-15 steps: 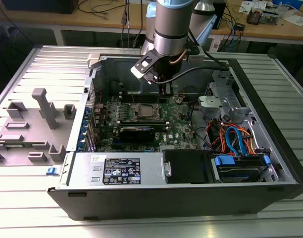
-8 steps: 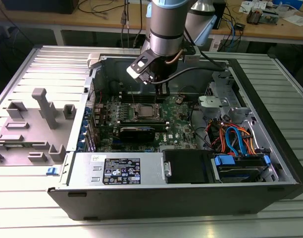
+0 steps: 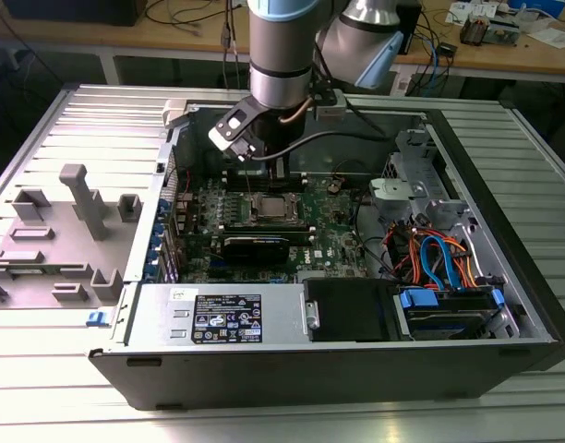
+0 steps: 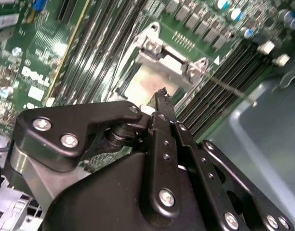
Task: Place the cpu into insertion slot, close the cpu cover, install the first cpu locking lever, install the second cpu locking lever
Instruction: 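Close the cpu cover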
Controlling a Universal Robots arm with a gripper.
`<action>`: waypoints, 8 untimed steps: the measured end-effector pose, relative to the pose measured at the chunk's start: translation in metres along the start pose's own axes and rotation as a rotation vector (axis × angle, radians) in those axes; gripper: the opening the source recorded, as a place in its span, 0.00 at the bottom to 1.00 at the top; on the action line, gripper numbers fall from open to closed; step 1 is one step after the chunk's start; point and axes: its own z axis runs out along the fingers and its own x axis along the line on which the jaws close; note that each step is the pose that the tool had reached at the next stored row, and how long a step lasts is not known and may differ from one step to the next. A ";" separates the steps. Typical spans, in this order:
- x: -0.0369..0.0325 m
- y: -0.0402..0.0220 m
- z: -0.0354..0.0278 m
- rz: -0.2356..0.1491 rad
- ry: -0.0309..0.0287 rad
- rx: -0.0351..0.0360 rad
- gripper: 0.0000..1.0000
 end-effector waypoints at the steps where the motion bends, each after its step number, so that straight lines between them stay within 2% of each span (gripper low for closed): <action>1: 0.0001 -0.0028 0.0011 0.000 0.0000 0.0001 0.11; 4: 0.0003 -0.0066 0.0033 -0.001 0.0002 0.0024 0.11; 8: 0.0004 -0.0086 0.0067 -0.015 0.0010 0.0127 0.11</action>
